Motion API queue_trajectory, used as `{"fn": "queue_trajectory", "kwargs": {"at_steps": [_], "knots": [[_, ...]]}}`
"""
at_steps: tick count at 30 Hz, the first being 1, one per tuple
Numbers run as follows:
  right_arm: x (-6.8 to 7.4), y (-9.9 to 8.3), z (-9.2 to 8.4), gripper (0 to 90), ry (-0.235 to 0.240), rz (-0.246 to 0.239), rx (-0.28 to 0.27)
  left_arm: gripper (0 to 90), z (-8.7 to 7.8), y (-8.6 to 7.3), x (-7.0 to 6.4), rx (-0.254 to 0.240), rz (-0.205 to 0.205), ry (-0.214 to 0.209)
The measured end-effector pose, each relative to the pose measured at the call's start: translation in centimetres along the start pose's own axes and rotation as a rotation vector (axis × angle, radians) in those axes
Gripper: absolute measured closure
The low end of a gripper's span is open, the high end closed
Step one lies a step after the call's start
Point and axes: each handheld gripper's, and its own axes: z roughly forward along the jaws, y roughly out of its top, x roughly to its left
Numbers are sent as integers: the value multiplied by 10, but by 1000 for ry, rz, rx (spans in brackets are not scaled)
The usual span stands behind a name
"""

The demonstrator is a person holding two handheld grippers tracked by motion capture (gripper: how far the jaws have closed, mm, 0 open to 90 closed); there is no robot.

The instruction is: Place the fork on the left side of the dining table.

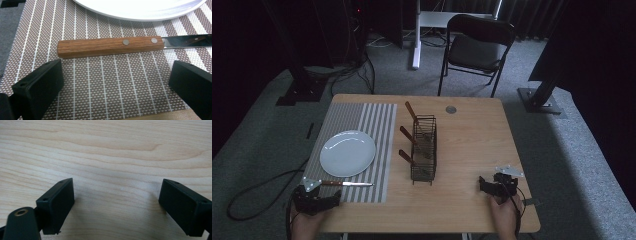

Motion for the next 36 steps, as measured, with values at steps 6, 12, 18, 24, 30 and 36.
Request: {"fn": "queue_trajectory", "kwargs": {"at_steps": [6, 12, 18, 24, 30, 36], "knots": [[0, 0, 0, 127, 0, 1, 1, 0, 0, 1, 0, 3, 2, -2], [0, 0, 0, 127, 0, 0, 0, 0, 0, 1, 1, 3, 10, -9], [0, 0, 0, 127, 0, 0, -1, 0, -1, 4, 4, 39, 32, -31], [0, 0, 0, 127, 0, 0, 0, 0, -1, 6, 5, 57, 54, -43], [0, 0, 0, 127, 0, 0, -1, 9, -7, 7, 3, 60, 84, -37], [0, 0, 0, 127, 0, 0, -1, 9, -16, 13, -4, 40, 77, -73]]}}
